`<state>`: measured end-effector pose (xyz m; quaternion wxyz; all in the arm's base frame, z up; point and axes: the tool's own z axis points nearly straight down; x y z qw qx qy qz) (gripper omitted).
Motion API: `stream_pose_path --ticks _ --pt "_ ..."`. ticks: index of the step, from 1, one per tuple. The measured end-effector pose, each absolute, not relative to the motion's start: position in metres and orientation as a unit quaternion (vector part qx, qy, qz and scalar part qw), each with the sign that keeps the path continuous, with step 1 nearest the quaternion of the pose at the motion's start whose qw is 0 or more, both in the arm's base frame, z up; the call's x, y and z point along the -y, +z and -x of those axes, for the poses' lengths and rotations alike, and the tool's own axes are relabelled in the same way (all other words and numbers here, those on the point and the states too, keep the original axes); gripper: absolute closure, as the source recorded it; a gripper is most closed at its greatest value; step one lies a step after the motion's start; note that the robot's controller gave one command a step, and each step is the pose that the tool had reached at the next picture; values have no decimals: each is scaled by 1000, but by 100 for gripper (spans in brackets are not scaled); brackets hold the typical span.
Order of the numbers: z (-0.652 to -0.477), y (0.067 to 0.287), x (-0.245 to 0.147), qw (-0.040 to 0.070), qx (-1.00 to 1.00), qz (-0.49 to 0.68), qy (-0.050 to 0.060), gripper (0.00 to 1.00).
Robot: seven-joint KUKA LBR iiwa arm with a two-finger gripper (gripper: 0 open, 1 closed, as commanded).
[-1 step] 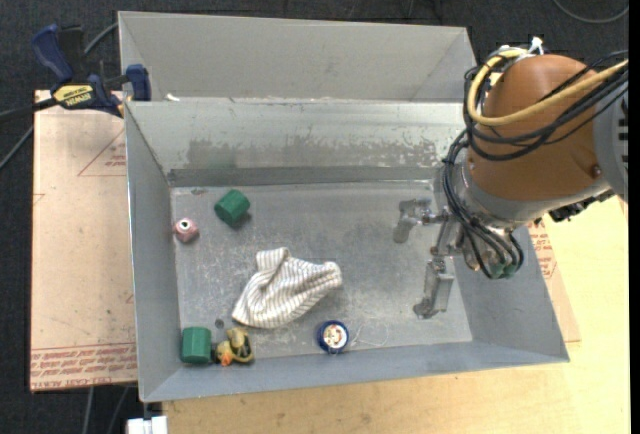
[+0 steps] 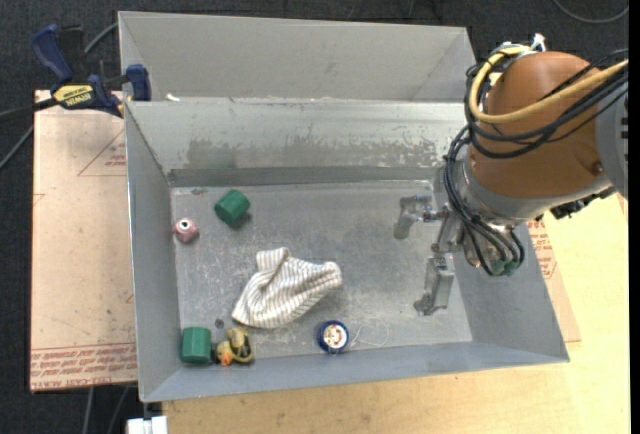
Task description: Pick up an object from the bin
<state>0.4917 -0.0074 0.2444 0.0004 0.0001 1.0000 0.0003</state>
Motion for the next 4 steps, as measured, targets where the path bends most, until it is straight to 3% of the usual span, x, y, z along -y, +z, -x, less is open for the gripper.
stream_pose_path --ticks 1,2,3,4 --pt "-499 171 -61 0 -999 49 1 0" --pt "-521 111 -58 -1 -997 74 0 0" --pt "-507 82 -131 1 -989 145 1 0" --pt "-504 74 -150 3 -987 162 2 100"
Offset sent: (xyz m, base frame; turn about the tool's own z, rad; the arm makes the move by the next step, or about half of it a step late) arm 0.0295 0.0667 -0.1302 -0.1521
